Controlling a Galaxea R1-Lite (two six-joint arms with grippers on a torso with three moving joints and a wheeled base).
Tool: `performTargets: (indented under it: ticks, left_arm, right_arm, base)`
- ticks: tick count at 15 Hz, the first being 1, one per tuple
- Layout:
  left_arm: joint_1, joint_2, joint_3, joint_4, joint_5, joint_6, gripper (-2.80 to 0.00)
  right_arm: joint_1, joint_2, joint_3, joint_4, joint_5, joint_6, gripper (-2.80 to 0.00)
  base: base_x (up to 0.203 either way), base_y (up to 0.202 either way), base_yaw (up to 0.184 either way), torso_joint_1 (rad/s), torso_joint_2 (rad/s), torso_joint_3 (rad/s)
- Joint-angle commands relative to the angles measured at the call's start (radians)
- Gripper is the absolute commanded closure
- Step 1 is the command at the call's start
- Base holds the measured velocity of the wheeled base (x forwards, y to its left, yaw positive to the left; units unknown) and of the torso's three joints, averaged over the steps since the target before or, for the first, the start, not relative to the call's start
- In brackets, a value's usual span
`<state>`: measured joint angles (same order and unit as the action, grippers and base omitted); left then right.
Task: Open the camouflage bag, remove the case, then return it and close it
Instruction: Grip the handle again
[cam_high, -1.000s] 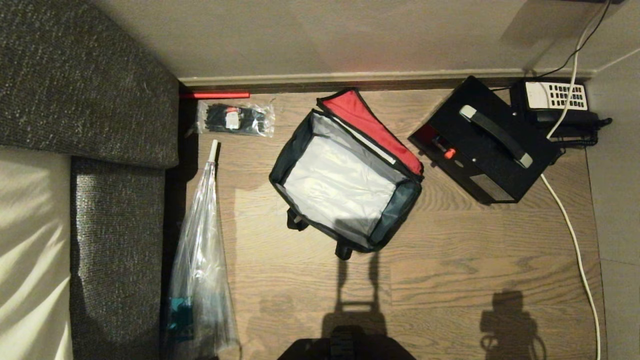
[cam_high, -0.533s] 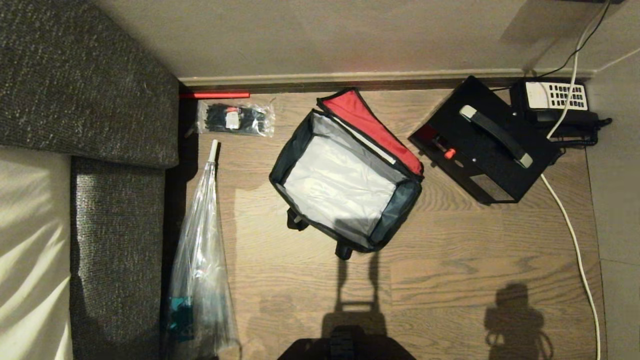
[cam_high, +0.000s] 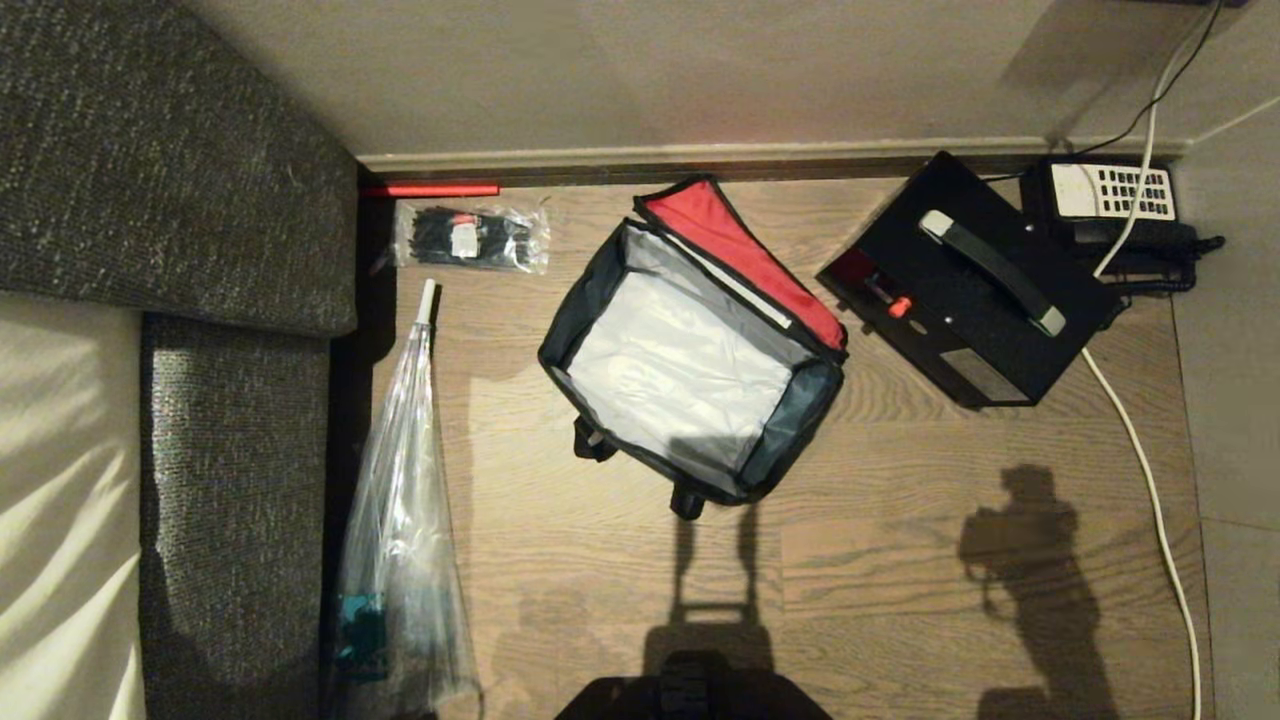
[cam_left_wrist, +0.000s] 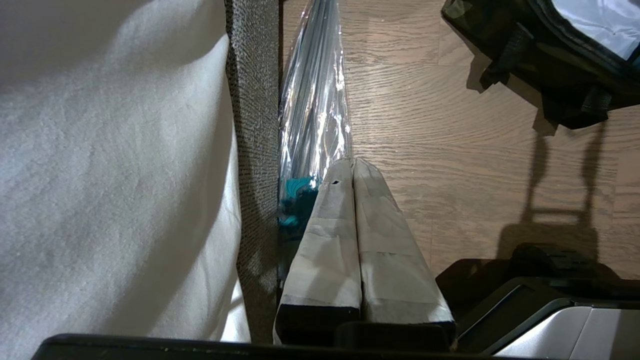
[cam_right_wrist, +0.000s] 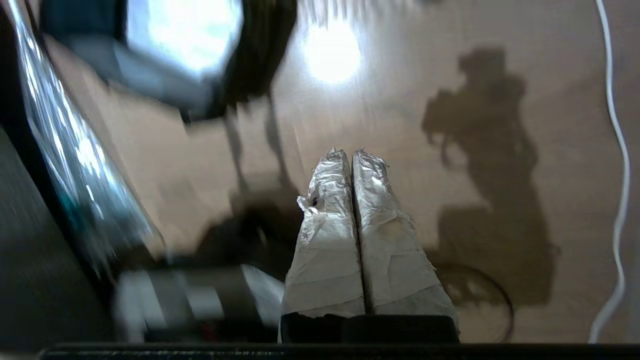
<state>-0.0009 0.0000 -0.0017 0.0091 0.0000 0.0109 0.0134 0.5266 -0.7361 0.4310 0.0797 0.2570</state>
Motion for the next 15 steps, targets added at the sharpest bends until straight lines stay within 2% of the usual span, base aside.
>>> performTargets:
  ticks: [1, 4, 6, 9, 10, 12, 13, 15]
  left_arm:
    - [-0.001, 0.000, 0.000, 0.000, 0.000, 0.000, 0.00]
    - [-0.001, 0.000, 0.000, 0.000, 0.000, 0.001, 0.00]
    - [-0.001, -0.001, 0.000, 0.000, 0.000, 0.000, 0.00]
    - [-0.001, 0.000, 0.000, 0.000, 0.000, 0.001, 0.00]
    - [-0.001, -0.001, 0.000, 0.000, 0.000, 0.001, 0.00]
    - [-0.001, 0.000, 0.000, 0.000, 0.000, 0.001, 0.00]
    - [-0.001, 0.000, 0.000, 0.000, 0.000, 0.001, 0.00]
    - [-0.001, 0.000, 0.000, 0.000, 0.000, 0.001, 0.00]
  right_arm:
    - [0.003, 0.430, -0.120, -0.185, -0.023, 0.021, 0.00]
    - [-0.001, 0.789, -0.259, -0.350, -0.057, 0.061, 0.00]
    - [0.000, 1.001, -0.349, -0.441, -0.059, 0.128, 0.00]
    - [0.000, 1.200, -0.468, -0.588, 0.042, 0.218, 0.00]
    - [0.001, 1.226, -0.502, -0.628, 0.069, 0.210, -2.80]
    - [0.001, 1.221, -0.512, -0.652, 0.080, 0.032, -2.80]
    - [0.001, 1.205, -0.510, -0.655, 0.082, -0.030, -2.80]
    - [0.010, 1.199, -0.515, -0.675, 0.070, -0.088, -2.80]
  base:
    - [0.000, 0.000, 0.000, 0.000, 0.00, 0.000]
    - [0.000, 0.000, 0.000, 0.000, 0.00, 0.000]
    - [0.000, 0.000, 0.000, 0.000, 0.00, 0.000]
    - [0.000, 0.000, 0.000, 0.000, 0.00, 0.000]
    - [0.000, 0.000, 0.000, 0.000, 0.00, 0.000]
    - [0.000, 0.000, 0.000, 0.000, 0.00, 0.000]
    - [0.000, 0.000, 0.000, 0.000, 0.00, 0.000]
    - [0.000, 0.000, 0.000, 0.000, 0.00, 0.000]
